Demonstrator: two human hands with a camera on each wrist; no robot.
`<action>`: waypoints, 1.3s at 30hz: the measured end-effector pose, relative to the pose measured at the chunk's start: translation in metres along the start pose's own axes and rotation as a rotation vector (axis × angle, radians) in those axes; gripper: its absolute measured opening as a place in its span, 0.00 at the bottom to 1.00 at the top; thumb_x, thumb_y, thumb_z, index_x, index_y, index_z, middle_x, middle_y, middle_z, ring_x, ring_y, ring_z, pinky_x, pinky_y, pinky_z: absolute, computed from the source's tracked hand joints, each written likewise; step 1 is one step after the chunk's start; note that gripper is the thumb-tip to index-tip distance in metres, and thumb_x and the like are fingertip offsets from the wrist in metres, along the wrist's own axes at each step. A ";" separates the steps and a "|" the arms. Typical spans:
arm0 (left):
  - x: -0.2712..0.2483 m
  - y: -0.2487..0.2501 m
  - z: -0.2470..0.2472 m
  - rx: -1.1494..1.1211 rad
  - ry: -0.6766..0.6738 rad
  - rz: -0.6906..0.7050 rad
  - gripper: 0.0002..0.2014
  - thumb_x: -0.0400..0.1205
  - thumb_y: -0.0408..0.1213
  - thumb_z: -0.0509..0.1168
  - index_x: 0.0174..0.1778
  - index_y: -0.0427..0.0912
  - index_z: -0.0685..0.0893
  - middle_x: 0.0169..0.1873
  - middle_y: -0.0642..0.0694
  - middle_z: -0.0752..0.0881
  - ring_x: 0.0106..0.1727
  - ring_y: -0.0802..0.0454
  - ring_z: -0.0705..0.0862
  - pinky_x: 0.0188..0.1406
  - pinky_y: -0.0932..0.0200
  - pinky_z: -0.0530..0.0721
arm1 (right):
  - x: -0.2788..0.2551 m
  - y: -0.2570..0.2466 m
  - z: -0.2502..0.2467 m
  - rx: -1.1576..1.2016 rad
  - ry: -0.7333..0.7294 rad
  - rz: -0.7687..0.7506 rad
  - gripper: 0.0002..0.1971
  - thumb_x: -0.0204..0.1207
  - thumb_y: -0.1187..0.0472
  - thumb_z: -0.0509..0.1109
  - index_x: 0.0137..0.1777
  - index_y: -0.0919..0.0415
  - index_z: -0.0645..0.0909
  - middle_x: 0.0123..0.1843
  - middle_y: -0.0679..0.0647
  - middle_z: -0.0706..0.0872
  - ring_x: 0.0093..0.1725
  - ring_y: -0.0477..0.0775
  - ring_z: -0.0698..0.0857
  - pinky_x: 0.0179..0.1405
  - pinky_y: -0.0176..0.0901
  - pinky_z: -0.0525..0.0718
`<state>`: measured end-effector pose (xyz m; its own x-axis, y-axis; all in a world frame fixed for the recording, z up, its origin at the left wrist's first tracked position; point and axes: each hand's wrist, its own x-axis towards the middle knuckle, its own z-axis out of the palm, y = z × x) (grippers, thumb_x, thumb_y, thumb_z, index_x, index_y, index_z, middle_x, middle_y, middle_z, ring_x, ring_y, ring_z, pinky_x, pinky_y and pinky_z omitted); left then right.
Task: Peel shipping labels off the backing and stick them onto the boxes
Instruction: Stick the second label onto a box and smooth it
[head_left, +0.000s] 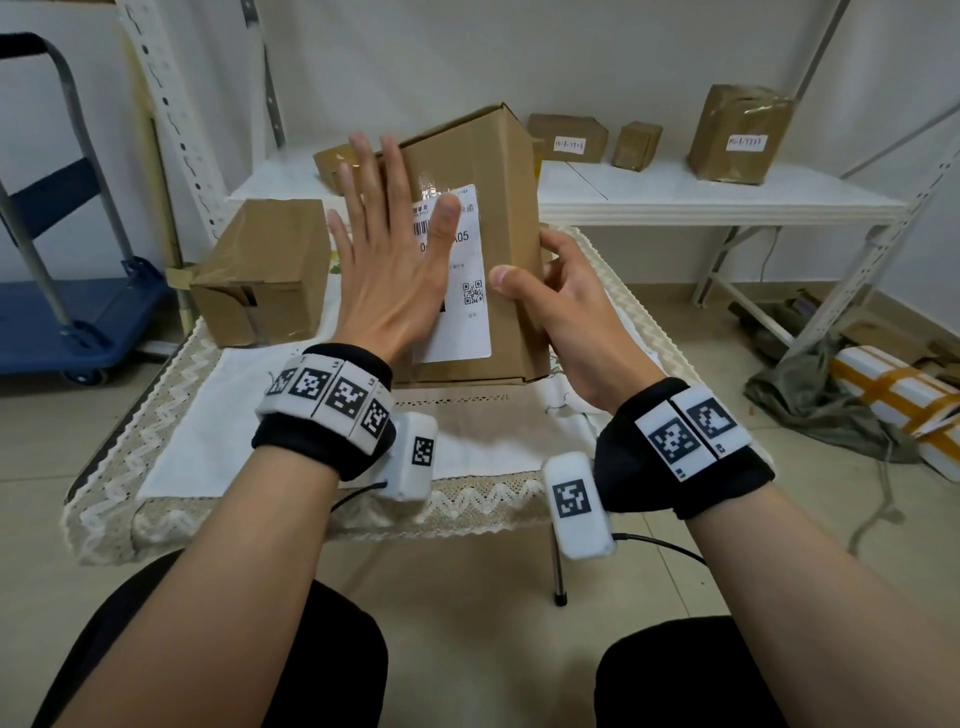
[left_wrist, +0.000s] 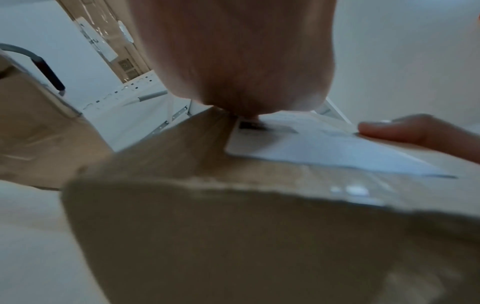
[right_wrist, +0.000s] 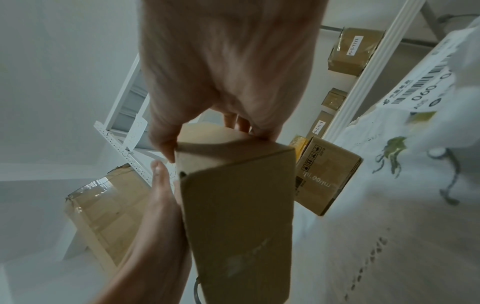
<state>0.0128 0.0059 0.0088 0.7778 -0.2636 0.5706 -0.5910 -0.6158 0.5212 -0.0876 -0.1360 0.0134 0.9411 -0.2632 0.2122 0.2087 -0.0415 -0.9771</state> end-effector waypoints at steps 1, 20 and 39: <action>0.001 -0.003 -0.001 -0.010 -0.003 -0.019 0.49 0.78 0.75 0.27 0.90 0.45 0.34 0.89 0.43 0.30 0.89 0.43 0.31 0.86 0.33 0.31 | 0.000 -0.001 -0.001 0.008 0.008 0.004 0.26 0.82 0.60 0.75 0.78 0.52 0.72 0.52 0.53 0.83 0.50 0.47 0.90 0.45 0.36 0.87; -0.017 0.019 0.015 -0.001 -0.092 0.082 0.43 0.83 0.72 0.32 0.89 0.49 0.32 0.88 0.46 0.29 0.89 0.46 0.29 0.84 0.40 0.27 | 0.002 -0.006 -0.007 0.177 0.129 0.049 0.27 0.82 0.61 0.76 0.78 0.58 0.71 0.48 0.49 0.91 0.52 0.51 0.93 0.48 0.43 0.90; -0.011 0.008 0.009 -0.078 -0.249 -0.196 0.40 0.87 0.69 0.39 0.90 0.52 0.33 0.89 0.49 0.32 0.90 0.47 0.31 0.87 0.35 0.33 | 0.007 -0.010 -0.023 0.310 0.262 0.075 0.24 0.84 0.59 0.73 0.78 0.61 0.73 0.49 0.47 0.94 0.45 0.43 0.93 0.43 0.44 0.89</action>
<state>0.0010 -0.0029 0.0008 0.9014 -0.3246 0.2866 -0.4315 -0.6167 0.6584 -0.0890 -0.1593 0.0241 0.8657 -0.4923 0.0904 0.2500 0.2688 -0.9302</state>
